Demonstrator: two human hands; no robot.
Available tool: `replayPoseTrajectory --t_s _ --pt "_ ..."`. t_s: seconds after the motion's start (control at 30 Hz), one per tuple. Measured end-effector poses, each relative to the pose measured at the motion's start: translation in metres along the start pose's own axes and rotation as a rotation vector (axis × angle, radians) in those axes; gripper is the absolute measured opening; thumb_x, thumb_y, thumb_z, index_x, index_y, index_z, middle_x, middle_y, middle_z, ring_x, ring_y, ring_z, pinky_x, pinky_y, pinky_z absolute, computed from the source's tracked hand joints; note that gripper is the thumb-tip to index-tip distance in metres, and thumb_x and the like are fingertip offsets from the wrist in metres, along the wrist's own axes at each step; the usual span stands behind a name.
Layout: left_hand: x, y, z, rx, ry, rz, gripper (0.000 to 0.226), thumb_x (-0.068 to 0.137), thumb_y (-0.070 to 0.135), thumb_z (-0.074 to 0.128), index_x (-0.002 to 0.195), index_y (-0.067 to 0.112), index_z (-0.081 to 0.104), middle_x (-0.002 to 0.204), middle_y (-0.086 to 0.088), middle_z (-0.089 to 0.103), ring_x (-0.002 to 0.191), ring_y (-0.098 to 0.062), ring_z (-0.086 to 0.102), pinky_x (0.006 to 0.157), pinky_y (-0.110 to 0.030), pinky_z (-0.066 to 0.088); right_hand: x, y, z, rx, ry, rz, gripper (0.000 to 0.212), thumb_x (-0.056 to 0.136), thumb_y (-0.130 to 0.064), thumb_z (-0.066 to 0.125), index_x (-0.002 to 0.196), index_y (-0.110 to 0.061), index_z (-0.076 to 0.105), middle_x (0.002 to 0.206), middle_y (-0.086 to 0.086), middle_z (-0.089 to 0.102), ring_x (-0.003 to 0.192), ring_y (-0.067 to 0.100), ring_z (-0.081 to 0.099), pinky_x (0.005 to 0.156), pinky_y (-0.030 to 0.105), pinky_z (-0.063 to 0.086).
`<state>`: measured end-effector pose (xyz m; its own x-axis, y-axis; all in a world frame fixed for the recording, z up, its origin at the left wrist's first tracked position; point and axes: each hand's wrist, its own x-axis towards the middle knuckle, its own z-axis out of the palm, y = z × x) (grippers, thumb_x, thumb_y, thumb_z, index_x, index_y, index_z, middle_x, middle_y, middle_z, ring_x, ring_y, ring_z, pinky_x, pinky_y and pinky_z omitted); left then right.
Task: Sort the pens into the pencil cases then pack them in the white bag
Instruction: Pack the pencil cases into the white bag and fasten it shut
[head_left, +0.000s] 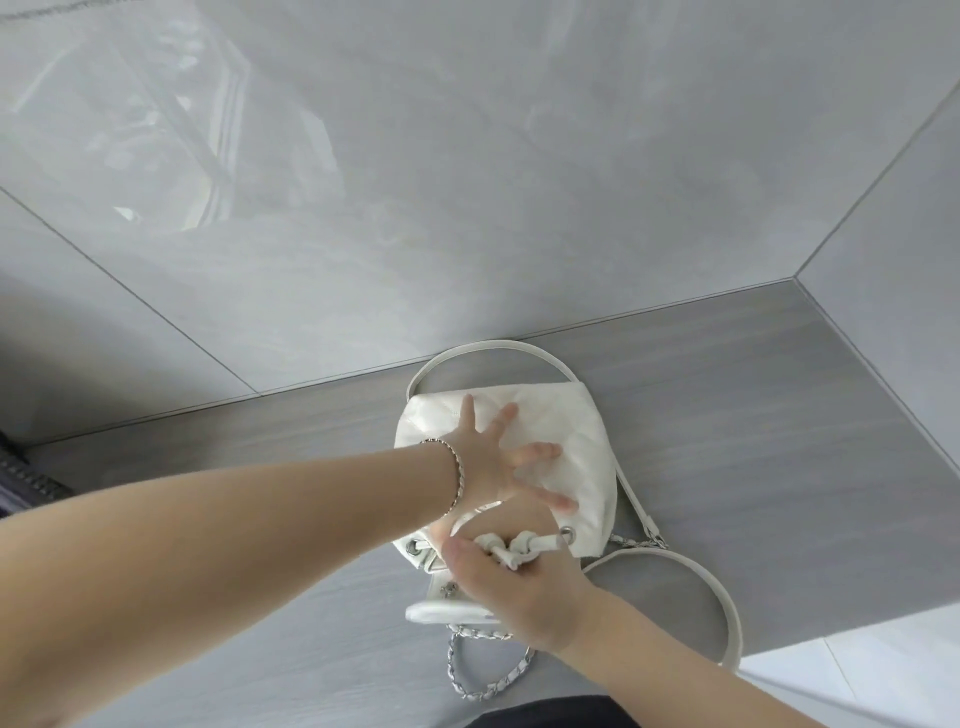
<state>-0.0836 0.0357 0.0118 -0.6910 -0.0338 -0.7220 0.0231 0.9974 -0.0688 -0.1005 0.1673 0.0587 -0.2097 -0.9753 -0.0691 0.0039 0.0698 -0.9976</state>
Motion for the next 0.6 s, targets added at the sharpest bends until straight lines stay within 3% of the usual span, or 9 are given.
replayPoseTrajectory --t_s 0.13,0.27,0.33,0.4,0.43,0.5,0.57,0.6 --pt "0.0 0.006 0.008 -0.035 0.064 -0.094 0.105 0.082 0.023 0.068 0.123 0.07 -0.016 0.152 0.016 -0.025 0.137 -0.045 -0.026 0.098 -0.078 -0.004 -0.008 0.003 -0.004 -0.026 -0.022 -0.061 0.038 0.065 -0.028 0.046 0.04 -0.024 0.017 0.036 -0.008 0.016 0.038 0.006 0.016 0.043 0.016 0.014" --pt "0.001 0.009 0.021 -0.092 0.194 -0.196 0.098 0.081 0.045 0.064 0.125 0.066 -0.02 0.152 0.018 -0.023 0.141 -0.042 -0.015 0.105 -0.07 0.002 -0.012 0.002 -0.019 0.012 0.027 -0.02 0.038 0.06 -0.029 0.048 0.036 -0.025 0.018 0.035 -0.012 0.017 0.037 0.004 0.015 0.041 0.013 0.014" --pt "-0.007 0.006 0.025 -0.152 0.203 -0.215 0.092 0.081 0.048 0.062 0.136 0.057 -0.012 0.155 0.017 -0.017 0.144 -0.031 -0.01 0.113 -0.059 0.002 -0.014 0.004 -0.028 -0.006 0.043 -0.014 0.04 0.061 -0.029 0.049 0.036 -0.025 0.019 0.036 -0.012 0.016 0.036 0.004 0.015 0.04 0.013 0.015" --pt "-0.027 0.004 0.017 -0.345 0.24 -0.245 0.077 0.083 0.045 0.06 0.144 0.042 0.014 0.157 0.013 0.008 0.144 -0.016 0.009 0.119 -0.044 0.01 -0.015 0.007 -0.032 -0.082 0.065 -0.004 0.043 0.062 -0.03 0.051 0.037 -0.024 0.016 0.038 -0.012 0.015 0.037 0.005 0.014 0.04 0.012 0.015" --pt "-0.038 0.003 0.01 -0.521 0.329 -0.275 0.062 0.086 0.042 0.058 0.141 0.034 0.032 0.152 0.009 0.03 0.139 -0.012 0.028 0.117 -0.036 0.02 -0.014 0.009 -0.032 -0.113 0.058 -0.007 0.045 0.064 -0.026 0.052 0.038 -0.024 0.015 0.039 -0.012 0.014 0.038 0.006 0.014 0.041 0.012 0.016" --pt "-0.061 0.009 -0.007 -0.866 0.617 -0.31 0.029 0.088 0.035 0.058 0.115 0.025 0.062 0.116 0.006 0.065 0.108 -0.005 0.059 0.1 -0.027 0.043 -0.014 0.014 -0.032 -0.157 0.053 0.006 0.048 0.068 -0.015 0.051 0.037 -0.022 0.015 0.039 -0.008 0.015 0.039 0.006 0.014 0.042 0.013 0.018" --pt "-0.09 0.023 -0.026 -1.083 0.889 -0.216 0.009 0.08 0.042 0.064 0.084 0.035 0.064 0.08 0.014 0.066 0.076 0.0 0.062 0.074 -0.015 0.05 -0.013 0.017 -0.034 -0.17 0.055 0.033 0.047 0.068 -0.013 0.051 0.037 -0.022 0.016 0.039 -0.009 0.015 0.039 0.006 0.016 0.043 0.013 0.018" --pt "-0.103 0.03 -0.033 -1.085 0.924 -0.164 0.014 0.071 0.052 0.062 0.075 0.039 0.06 0.073 0.015 0.063 0.072 -0.001 0.06 0.065 -0.009 0.045 -0.014 0.017 -0.034 -0.168 0.04 0.045 0.046 0.067 -0.014 0.051 0.037 -0.022 0.018 0.039 -0.01 0.017 0.04 0.007 0.017 0.043 0.014 0.019"
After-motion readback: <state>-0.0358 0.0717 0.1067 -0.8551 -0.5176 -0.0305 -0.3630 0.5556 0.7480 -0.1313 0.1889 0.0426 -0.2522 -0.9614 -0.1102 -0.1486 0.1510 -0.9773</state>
